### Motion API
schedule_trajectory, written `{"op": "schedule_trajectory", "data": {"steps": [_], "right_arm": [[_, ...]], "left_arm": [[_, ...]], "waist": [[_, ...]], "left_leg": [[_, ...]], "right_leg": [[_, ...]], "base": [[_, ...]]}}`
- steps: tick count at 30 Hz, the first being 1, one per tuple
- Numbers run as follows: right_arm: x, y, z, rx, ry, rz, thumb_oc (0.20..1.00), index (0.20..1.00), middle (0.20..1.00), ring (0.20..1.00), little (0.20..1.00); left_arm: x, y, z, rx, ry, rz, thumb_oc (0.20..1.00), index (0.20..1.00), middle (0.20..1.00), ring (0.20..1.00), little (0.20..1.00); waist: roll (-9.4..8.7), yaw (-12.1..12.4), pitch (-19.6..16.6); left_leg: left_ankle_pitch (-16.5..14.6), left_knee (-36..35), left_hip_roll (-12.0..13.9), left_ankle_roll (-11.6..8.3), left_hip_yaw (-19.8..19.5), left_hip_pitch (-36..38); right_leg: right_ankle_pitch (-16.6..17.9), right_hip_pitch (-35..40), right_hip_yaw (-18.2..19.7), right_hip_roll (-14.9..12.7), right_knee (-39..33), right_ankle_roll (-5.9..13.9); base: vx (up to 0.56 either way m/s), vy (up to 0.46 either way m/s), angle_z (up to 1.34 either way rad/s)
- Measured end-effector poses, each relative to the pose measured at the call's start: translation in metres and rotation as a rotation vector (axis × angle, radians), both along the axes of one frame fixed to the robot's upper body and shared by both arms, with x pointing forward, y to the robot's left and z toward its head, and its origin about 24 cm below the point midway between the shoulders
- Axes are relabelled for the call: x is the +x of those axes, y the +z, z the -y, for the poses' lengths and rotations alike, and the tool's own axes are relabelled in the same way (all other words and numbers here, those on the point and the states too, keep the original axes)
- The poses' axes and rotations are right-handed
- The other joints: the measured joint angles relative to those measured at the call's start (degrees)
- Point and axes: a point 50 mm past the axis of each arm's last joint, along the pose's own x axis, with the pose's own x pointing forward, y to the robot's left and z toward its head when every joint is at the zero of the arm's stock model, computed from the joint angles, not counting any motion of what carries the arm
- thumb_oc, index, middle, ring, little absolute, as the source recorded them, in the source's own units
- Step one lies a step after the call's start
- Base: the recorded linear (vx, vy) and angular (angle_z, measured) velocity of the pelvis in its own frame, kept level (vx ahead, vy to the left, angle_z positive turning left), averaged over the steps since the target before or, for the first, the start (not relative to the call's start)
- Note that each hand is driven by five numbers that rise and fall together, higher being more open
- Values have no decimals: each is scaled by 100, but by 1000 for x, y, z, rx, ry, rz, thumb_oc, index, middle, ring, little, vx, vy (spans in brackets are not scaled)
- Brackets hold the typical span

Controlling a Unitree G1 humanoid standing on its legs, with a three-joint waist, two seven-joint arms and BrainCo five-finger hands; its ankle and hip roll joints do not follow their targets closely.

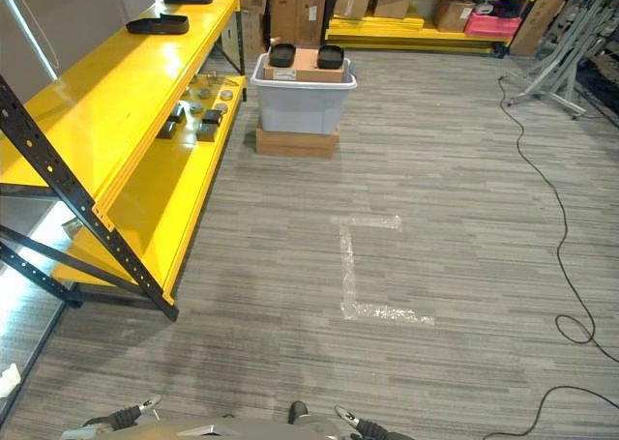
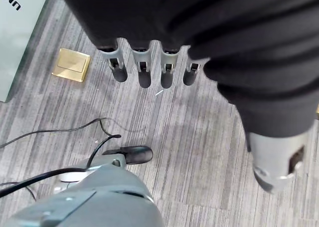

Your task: Move parts from the plastic box to the shelf.

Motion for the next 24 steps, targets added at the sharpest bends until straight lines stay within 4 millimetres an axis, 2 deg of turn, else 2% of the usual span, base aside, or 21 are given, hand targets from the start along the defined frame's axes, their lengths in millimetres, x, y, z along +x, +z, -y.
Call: {"op": "schedule_trajectory", "data": {"steps": [7, 11, 15, 20, 24], "right_arm": [[-2, 0, 1, -24, -2, 3, 1000, 1000, 1000, 1000, 1000], [-5, -1, 2, -31, -4, 5, 1000, 1000, 1000, 1000, 1000], [-4, -1, 2, -39, -2, 8, 1000, 1000, 1000, 1000, 1000], [-3, -1, 1, -38, 1, 9, 1000, 1000, 1000, 1000, 1000], [-5, -1, 1, -21, -3, -5, 1000, 1000, 1000, 1000, 1000]], "left_arm": [[12, 2, 6, 31, -189, 64, 1000, 1000, 1000, 1000, 1000], [19, 4, 6, 36, -212, 98, 1000, 1000, 1000, 1000, 1000], [22, 5, 6, 53, -221, 115, 1000, 1000, 1000, 1000, 1000], [34, 8, 8, 86, -261, 160, 1000, 1000, 1000, 1000, 1000], [34, 8, 8, 85, -262, 157, 1000, 1000, 1000, 1000, 1000]], "waist": [[-107, -48, -8], [-161, -90, -60], [-165, -125, -97], [-156, -126, -99], [-127, -123, -114]], "left_leg": [[-43, -2, 5, 10, 146, -7], [-20, -1, 7, 12, 177, 9], [-12, 13, 5, 13, 280, 9], [-14, 0, 3, 16, 281, 24], [-34, -2, 6, 37, 275, 7]], "right_leg": [[-8, -41, 83, -6, 0, 0], [-3, -49, 95, -4, 0, -4], [103, -119, 143, -3, 0, 0], [110, -94, 163, -3, 0, 5], [47, -84, 171, -3, 0, -9]], "base": [[-11, 7, -11], [4, 2, -4], [-5, 9, -9], [-2, 2, -1], [0, 0, 0]]}}
